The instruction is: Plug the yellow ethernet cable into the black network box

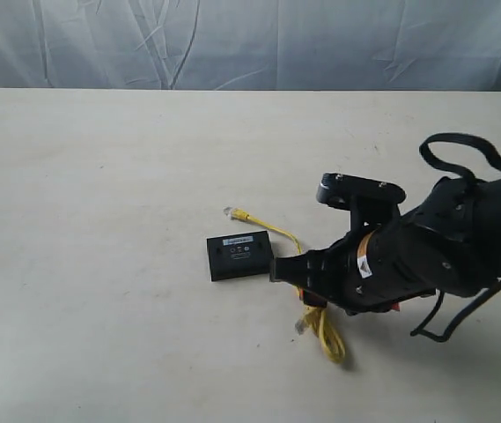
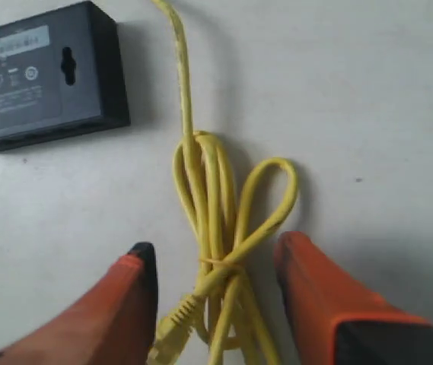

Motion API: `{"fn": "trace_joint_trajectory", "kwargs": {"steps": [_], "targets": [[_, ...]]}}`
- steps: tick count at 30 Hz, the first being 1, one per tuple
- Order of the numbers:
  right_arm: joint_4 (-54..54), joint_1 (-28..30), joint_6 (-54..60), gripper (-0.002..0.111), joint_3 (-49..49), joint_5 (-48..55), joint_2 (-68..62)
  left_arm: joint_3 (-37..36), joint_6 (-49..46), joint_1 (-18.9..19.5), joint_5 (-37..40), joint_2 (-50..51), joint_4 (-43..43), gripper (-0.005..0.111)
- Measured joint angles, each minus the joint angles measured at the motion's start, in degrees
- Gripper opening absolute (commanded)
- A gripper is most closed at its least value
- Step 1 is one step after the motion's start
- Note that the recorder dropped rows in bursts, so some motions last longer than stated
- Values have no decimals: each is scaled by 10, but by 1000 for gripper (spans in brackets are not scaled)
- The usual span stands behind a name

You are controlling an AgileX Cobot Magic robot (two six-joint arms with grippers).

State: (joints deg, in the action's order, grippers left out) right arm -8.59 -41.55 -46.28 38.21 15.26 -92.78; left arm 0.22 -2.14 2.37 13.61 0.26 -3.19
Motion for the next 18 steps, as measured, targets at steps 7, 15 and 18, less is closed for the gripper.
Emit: {"fn": "trace_joint_trajectory", "kwargs": {"steps": [7, 15, 18], "targets": [[28, -17, -1, 23, 0, -36, -65, 0, 0, 0, 0, 0, 0, 0], [-2, -17, -3, 0, 1, -37, -62, 0, 0, 0, 0, 0, 0, 0], [-47, -17, -3, 0, 9, -11, -39, 0, 0, 0, 0, 0, 0, 0]]}}
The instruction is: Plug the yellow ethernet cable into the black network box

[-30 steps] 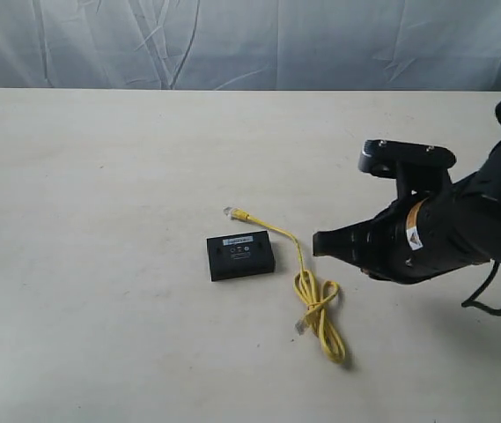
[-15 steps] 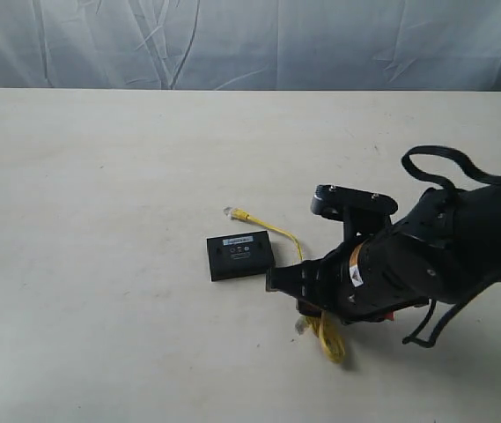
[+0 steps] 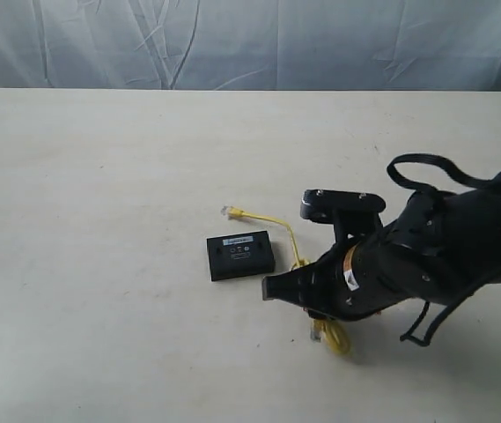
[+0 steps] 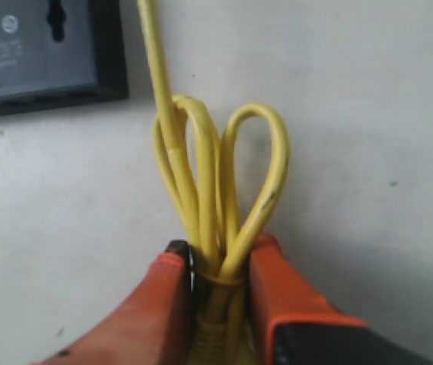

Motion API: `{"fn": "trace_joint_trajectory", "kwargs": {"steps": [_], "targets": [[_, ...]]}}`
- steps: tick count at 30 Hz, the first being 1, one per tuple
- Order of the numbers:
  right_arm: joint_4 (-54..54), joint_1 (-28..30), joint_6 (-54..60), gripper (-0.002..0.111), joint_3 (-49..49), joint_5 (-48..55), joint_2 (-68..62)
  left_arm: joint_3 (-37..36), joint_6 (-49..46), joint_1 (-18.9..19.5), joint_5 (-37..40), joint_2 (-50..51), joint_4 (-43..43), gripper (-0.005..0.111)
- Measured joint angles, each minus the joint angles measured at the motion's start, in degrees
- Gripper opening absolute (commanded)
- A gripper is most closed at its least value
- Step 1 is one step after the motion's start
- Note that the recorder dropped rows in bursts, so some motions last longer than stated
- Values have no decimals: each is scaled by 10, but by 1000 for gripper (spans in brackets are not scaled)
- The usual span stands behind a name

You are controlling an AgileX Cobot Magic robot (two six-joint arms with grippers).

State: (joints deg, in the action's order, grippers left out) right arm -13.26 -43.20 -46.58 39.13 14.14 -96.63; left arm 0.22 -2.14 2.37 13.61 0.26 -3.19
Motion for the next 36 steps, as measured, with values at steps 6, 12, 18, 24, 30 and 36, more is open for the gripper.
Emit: {"fn": "trace_joint_trajectory", "kwargs": {"steps": [6, 12, 18, 24, 30, 36], "targets": [[-195, 0, -46, 0, 61, 173, 65, 0, 0, 0, 0, 0, 0, 0], [-455, 0, -128, 0, 100, 388, 93, 0, 0, 0, 0, 0, 0, 0], [-621, -2, -176, -1, 95, 506, 60, 0, 0, 0, 0, 0, 0, 0], [-763, -45, -246, -1, 44, 549, -32, 0, 0, 0, 0, 0, 0, 0], [-807, -83, -293, -1, 29, 547, -131, 0, 0, 0, 0, 0, 1, 0], [-793, -121, -301, 0, 29, 547, -179, 0, 0, 0, 0, 0, 1, 0]]}}
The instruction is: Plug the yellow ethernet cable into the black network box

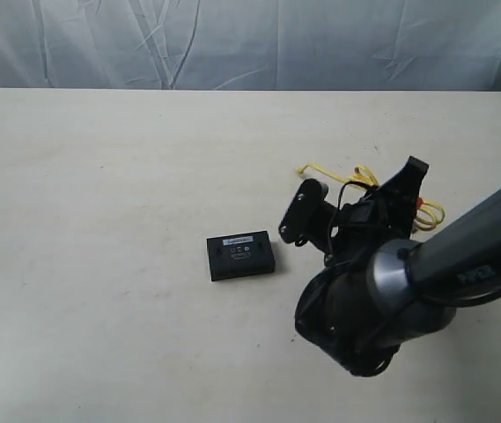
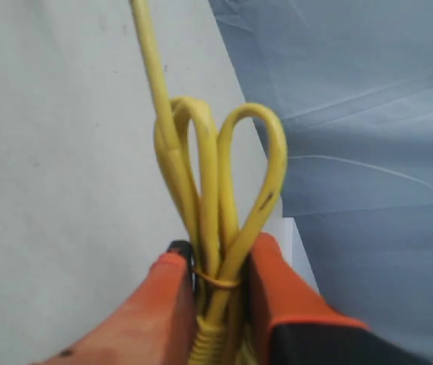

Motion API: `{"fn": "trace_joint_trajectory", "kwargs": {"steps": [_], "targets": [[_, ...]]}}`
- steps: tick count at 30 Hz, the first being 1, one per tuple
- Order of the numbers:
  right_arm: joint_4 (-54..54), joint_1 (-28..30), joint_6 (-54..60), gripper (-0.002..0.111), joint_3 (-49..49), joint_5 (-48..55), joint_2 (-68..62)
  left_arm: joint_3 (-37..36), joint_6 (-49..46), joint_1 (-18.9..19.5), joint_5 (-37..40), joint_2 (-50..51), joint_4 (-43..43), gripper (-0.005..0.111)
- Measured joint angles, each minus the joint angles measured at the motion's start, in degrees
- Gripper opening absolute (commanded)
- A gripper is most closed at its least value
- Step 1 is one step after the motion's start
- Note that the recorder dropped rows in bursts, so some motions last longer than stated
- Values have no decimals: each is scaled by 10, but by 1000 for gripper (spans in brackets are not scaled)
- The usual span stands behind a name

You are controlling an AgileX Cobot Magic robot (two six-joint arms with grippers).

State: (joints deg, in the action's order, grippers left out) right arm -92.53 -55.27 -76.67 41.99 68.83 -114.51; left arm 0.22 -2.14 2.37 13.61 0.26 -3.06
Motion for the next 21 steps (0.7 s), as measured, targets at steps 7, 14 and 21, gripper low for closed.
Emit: {"fn": "trace_joint_trajectory", "kwargs": {"steps": [7, 14, 21], "targets": [[37, -26, -2, 48, 0, -19, -4, 0, 0, 0, 0, 0, 0, 0], [66, -26, -2, 67, 0, -11, -4, 0, 0, 0, 0, 0, 0, 0], [144, -23, 24, 67, 28, -24, 64, 0, 0, 0, 0, 0, 0, 0]]}}
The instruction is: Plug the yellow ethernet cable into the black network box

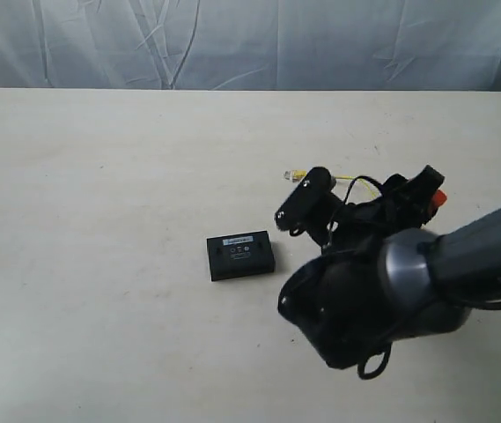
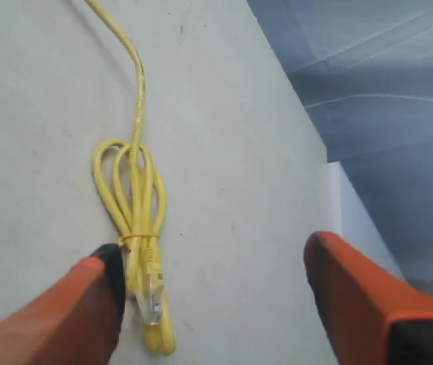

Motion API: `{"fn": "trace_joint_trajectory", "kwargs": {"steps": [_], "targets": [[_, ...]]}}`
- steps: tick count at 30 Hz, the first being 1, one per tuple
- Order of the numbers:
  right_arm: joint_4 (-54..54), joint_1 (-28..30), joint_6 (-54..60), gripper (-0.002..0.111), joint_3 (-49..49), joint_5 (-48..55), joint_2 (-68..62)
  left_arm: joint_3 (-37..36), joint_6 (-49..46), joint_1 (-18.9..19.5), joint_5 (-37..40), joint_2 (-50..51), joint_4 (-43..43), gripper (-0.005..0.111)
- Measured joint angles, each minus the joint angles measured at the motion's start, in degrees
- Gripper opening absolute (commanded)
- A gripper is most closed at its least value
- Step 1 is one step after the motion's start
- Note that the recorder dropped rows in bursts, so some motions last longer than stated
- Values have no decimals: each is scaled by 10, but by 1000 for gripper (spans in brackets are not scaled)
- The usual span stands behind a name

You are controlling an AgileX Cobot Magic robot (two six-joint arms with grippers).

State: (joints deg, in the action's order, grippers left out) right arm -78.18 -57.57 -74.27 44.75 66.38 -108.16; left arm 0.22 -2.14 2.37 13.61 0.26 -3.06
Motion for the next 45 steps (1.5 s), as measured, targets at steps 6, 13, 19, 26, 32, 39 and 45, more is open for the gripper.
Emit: {"fn": "trace_joint_trajectory", "kwargs": {"steps": [6, 13, 19, 26, 32, 39, 45], "targets": [[161, 91, 150, 67, 47, -138, 102, 0, 0, 0, 0, 0, 0, 0], [354, 280, 306, 67, 71, -281, 150, 0, 0, 0, 0, 0, 0, 0], [490, 390, 402, 59, 71, -350, 129, 0, 0, 0, 0, 0, 0, 0], [592, 441, 444, 31, 71, -368, 75, 0, 0, 0, 0, 0, 0, 0], [715, 452, 553, 50, 76, -383, 66, 0, 0, 0, 0, 0, 0, 0], [774, 452, 637, 51, 87, -387, 58, 0, 0, 0, 0, 0, 0, 0], [774, 452, 643, 51, 87, -388, 21, 0, 0, 0, 0, 0, 0, 0]]}}
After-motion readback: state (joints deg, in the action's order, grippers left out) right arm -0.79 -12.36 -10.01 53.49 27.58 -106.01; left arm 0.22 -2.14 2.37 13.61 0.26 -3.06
